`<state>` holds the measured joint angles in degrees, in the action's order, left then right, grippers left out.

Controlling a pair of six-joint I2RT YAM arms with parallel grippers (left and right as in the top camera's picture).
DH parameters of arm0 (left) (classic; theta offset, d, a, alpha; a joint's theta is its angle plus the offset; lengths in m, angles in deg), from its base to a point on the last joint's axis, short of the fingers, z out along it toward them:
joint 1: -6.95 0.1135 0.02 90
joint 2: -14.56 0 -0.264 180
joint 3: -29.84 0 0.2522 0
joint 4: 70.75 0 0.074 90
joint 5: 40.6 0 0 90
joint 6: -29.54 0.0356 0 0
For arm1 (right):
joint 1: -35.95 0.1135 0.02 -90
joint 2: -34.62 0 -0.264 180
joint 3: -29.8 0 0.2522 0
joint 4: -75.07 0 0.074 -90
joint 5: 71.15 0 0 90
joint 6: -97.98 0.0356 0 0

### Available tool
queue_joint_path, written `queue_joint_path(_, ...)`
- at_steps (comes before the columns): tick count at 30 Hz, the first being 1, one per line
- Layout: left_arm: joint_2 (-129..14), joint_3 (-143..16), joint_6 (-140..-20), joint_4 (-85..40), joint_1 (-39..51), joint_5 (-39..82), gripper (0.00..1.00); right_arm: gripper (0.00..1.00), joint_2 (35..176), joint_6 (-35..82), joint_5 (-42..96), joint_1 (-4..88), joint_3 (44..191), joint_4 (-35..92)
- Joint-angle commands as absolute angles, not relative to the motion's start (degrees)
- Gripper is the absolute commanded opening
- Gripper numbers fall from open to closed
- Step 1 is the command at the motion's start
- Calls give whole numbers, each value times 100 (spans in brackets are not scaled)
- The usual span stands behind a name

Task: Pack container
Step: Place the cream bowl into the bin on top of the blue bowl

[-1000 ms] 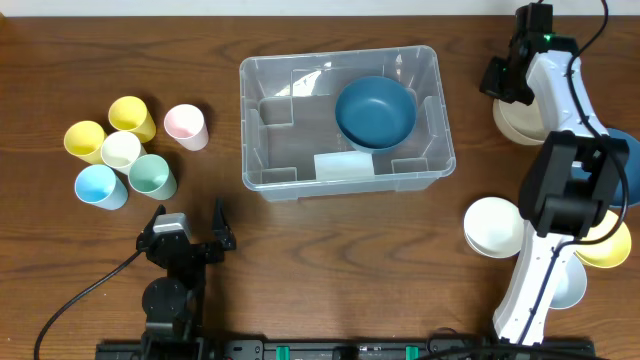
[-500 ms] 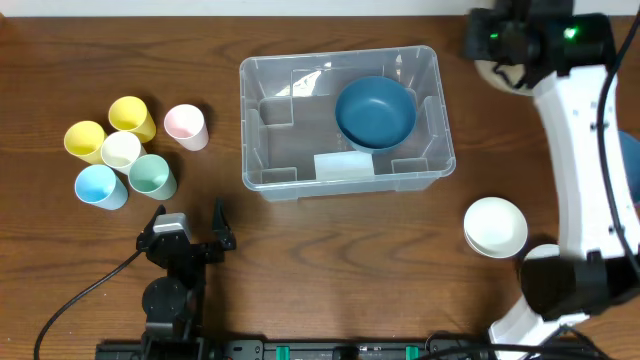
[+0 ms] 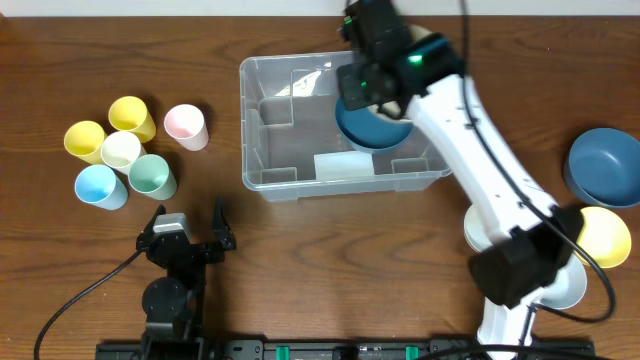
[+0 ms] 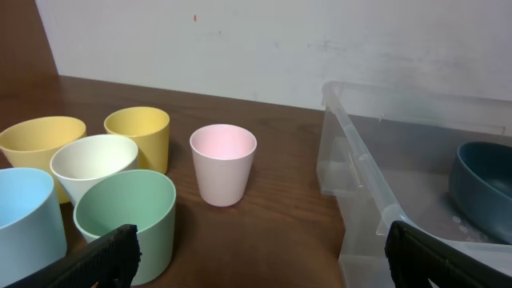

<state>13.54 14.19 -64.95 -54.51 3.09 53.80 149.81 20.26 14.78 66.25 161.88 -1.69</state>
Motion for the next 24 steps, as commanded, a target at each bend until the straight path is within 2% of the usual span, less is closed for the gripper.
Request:
queue_joint_path(1, 1352, 1585, -6480, -5320, 329, 5387, 98, 1, 15344, 1860, 1211, 6750, 16160, -86)
queue_joint_path(14, 1352, 1585, -6478, -5320, 329, 5387, 97, 1, 16216, 1862, 1174, 6774, 16160, 80)
queue_joint_path(17, 1352, 1585, -6478, -5320, 329, 5387, 98, 30, 16227, 1862, 1176, 6774, 16160, 85)
queue_joint_path(18, 1352, 1585, -6478, -5320, 329, 5387, 98, 34, 16227, 1862, 1176, 6774, 16160, 87)
queue_joint_path(20, 1352, 1585, -6480, -5320, 329, 5387, 98, 38, 16225, 1862, 1176, 6774, 16160, 87)
queue_joint_path(24, 1352, 1585, -6480, -5320, 329, 5387, 98, 37, 16221, 1860, 1176, 6774, 16164, 65)
